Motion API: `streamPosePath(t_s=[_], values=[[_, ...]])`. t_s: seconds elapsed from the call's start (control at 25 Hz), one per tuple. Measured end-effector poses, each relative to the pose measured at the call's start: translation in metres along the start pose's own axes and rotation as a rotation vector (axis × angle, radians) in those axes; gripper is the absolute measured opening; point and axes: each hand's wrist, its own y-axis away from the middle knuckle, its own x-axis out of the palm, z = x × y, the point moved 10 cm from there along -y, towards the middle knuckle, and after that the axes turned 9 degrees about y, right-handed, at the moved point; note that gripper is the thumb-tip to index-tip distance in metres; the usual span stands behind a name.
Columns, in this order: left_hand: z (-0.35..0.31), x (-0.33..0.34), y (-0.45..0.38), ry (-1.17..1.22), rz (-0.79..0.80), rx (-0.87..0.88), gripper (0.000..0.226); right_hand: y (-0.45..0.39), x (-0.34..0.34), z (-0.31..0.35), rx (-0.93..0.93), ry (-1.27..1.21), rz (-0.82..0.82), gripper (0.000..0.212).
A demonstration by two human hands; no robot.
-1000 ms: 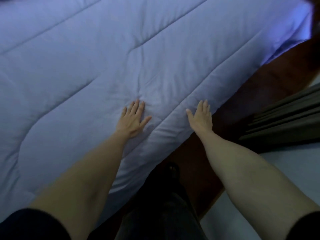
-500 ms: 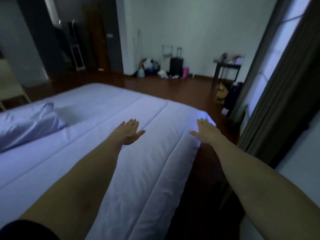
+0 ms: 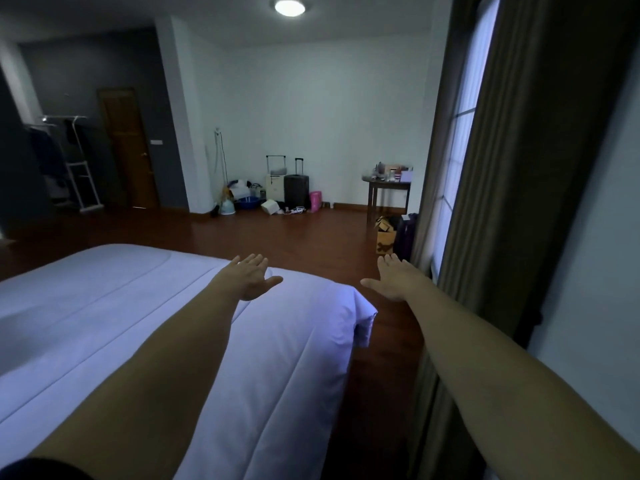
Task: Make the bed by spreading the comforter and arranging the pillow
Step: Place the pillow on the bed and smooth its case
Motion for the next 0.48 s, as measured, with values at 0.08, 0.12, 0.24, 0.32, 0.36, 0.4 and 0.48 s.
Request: streamPosePath(t_s=[0.08, 0.12, 0.24, 0.32, 0.36, 0.4, 0.48], values=[[-0.019, -0.009, -0.047, 0.014, 0.005, -0.013, 0.075, -0.042, -0.002, -0.029, -0.007, -0.011, 0.003, 0.086], [-0.028, -0.014, -0.07, 0.02, 0.006, -0.017, 0.075, -0.063, -0.003, -0.044, -0.008, -0.009, -0.004, 0.086], [-0.055, -0.028, -0.137, 0.038, 0.014, -0.017, 0.075, -0.122, -0.004, -0.08, -0.022, -0.001, -0.026, 0.086], [-0.07, -0.032, -0.18, 0.04, 0.017, -0.008, 0.075, -0.16, 0.002, -0.099, -0.024, -0.013, -0.025, 0.087], [-0.075, -0.033, -0.202, 0.036, 0.013, -0.002, 0.075, -0.179, 0.008, -0.108, -0.02, -0.017, -0.021, 0.087], [-0.08, -0.033, -0.223, 0.03, 0.01, 0.002, 0.075, -0.201, 0.013, -0.116, -0.018, -0.023, -0.015, 0.088], [-0.086, -0.032, -0.27, 0.015, 0.019, 0.005, 0.076, -0.244, 0.023, -0.131, -0.011, -0.046, 0.0, 0.089]])
